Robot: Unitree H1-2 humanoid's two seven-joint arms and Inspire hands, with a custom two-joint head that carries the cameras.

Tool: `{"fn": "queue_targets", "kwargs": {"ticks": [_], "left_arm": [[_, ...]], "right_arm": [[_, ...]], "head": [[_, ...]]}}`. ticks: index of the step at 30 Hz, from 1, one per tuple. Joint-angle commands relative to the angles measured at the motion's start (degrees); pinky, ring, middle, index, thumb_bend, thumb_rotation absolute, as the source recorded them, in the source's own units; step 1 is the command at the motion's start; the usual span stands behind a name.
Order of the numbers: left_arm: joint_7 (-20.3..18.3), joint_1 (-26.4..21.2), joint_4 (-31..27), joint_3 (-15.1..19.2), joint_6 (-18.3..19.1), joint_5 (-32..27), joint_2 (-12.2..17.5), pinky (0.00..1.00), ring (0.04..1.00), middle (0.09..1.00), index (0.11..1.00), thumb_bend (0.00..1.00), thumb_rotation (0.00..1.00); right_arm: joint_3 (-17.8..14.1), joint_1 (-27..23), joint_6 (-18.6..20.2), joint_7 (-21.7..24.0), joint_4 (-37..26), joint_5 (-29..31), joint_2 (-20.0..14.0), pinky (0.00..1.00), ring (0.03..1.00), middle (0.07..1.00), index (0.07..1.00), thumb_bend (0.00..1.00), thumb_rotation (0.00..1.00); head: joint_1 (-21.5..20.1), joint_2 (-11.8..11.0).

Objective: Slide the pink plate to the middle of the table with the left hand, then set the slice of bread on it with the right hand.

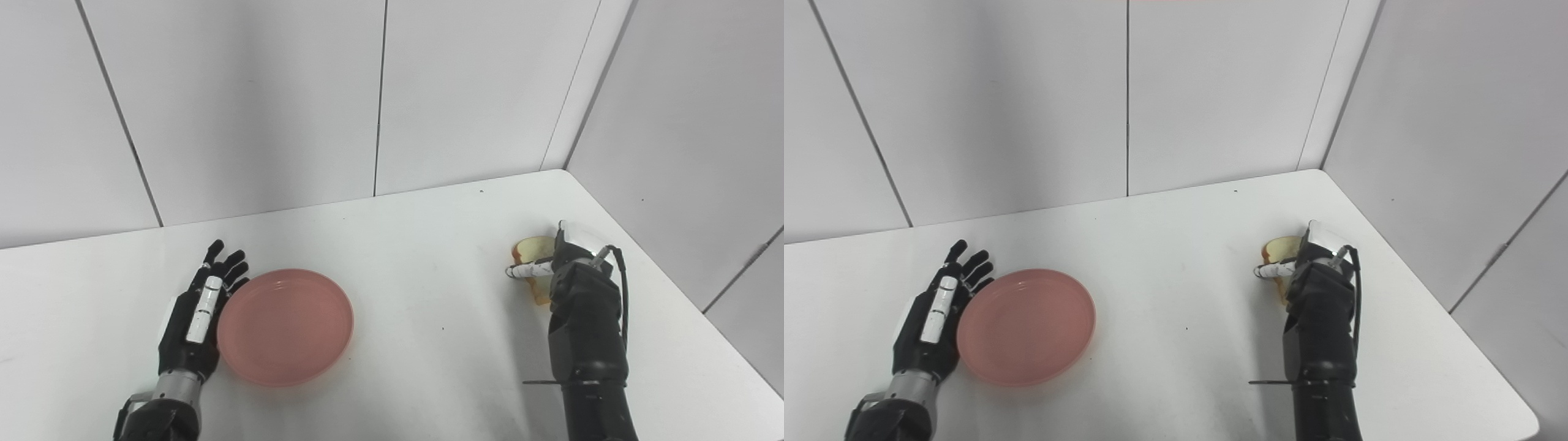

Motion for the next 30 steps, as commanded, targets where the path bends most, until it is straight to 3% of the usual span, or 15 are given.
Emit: {"fn": "queue_targets", "kwargs": {"ticks": [1,4,8,10,11,12,15,16,17,21,22,23,26,28,30], "left_arm": [[0.29,2.30,1.66,-0.38,4.57,0.35,-0.01,0.87,0.888,0.881,0.938,0.63,0.73],[0.43,2.20,1.61,-0.36,4.95,0.39,-0.02,0.87,0.887,0.877,0.936,0.65,0.72],[0.26,2.06,1.82,-0.35,4.85,0.26,-0.07,0.87,0.888,0.877,0.930,0.65,0.72],[0.14,2.02,1.87,-0.32,4.88,0.14,-0.06,0.88,0.894,0.888,0.936,0.65,0.72],[0.10,1.99,1.88,-0.36,4.77,0.21,0.01,0.88,0.895,0.889,0.936,0.65,0.72],[0.08,1.98,1.88,-0.40,4.70,0.28,0.06,0.88,0.894,0.888,0.939,0.64,0.73],[0.19,1.88,1.94,-0.37,4.61,0.28,0.09,0.87,0.888,0.880,0.933,0.64,0.73],[0.25,1.88,1.86,-0.33,4.74,0.22,0.05,0.87,0.886,0.875,0.928,0.64,0.72],[0.30,1.88,1.76,-0.28,4.90,0.14,0.01,0.87,0.886,0.875,0.928,0.64,0.72],[0.39,1.81,1.76,-0.24,5.01,0.18,-0.06,0.87,0.886,0.871,0.926,0.65,0.72],[0.41,1.79,1.74,-0.27,5.04,0.23,-0.07,0.87,0.886,0.872,0.927,0.65,0.72],[0.41,1.78,1.75,-0.31,5.01,0.28,-0.07,0.87,0.885,0.871,0.927,0.65,0.72],[0.38,1.75,1.92,-0.40,4.84,0.38,-0.08,0.87,0.884,0.871,0.930,0.65,0.72],[0.34,1.85,1.87,-0.44,4.82,0.38,-0.13,0.87,0.885,0.874,0.933,0.65,0.72],[0.34,2.01,1.61,-0.48,4.86,0.36,-0.20,0.87,0.887,0.880,0.938,0.65,0.72]], "right_arm": [[-0.30,-1.18,-0.31,2.85,-1.37,-1.42,-0.67,0.67,0.812,0.873,0.894,1.00,0.44],[-0.44,-0.74,-0.32,3.82,-2.31,-2.20,-0.67,0.62,0.822,0.873,0.891,1.00,0.41],[0.15,0.14,-0.32,4.44,-3.05,-1.96,-1.40,0.72,0.862,0.878,0.916,1.00,0.32],[0.02,0.18,-0.32,4.58,-2.78,-1.23,-1.70,0.49,0.624,0.713,0.922,0.95,0.23],[0.59,0.49,-0.32,4.91,-3.08,-0.78,-2.10,0.46,0.593,0.692,0.923,0.95,0.21],[1.06,0.73,-0.32,5.14,-3.35,-0.47,-2.40,0.44,0.584,0.665,0.823,0.88,0.17],[3.15,1.64,-0.32,5.87,-3.95,0.25,-3.54,0.36,0.495,0.589,0.705,0.75,0.10],[3.48,1.81,-0.32,5.91,-3.94,0.81,-3.82,0.24,0.344,0.506,0.753,0.61,0.02],[3.76,1.96,-0.32,6.01,-3.93,1.14,-4.08,0.23,0.333,0.500,0.757,0.60,0.02],[4.10,2.36,-0.31,4.82,-3.76,1.99,-4.36,0.41,0.562,0.493,0.736,0.56,0.00],[3.94,2.46,-0.31,4.05,-3.86,2.42,-4.20,0.41,0.536,0.490,0.745,0.56,0.00],[3.74,2.50,-0.32,3.43,-3.93,2.67,-3.99,0.33,0.440,0.486,0.762,0.56,0.00],[3.76,2.37,-0.32,1.93,-3.44,3.57,-3.84,0.22,0.312,0.478,0.815,0.56,0.00],[3.37,1.90,-0.32,1.93,-3.90,2.95,-3.03,0.25,0.356,0.481,0.790,0.56,0.00],[2.93,1.54,-0.32,1.50,-4.12,2.89,-2.39,0.22,0.314,0.477,0.808,0.57,0.00]], "head": [[0.03,0.08],[-0.03,0.05],[0.06,0.08],[0.14,0.16],[0.15,0.26],[0.15,0.26],[0.13,0.26],[0.13,0.26],[0.13,0.26],[0.28,0.24],[0.28,0.24],[0.28,0.24],[0.28,0.24],[0.42,0.40],[0.50,0.42]]}}
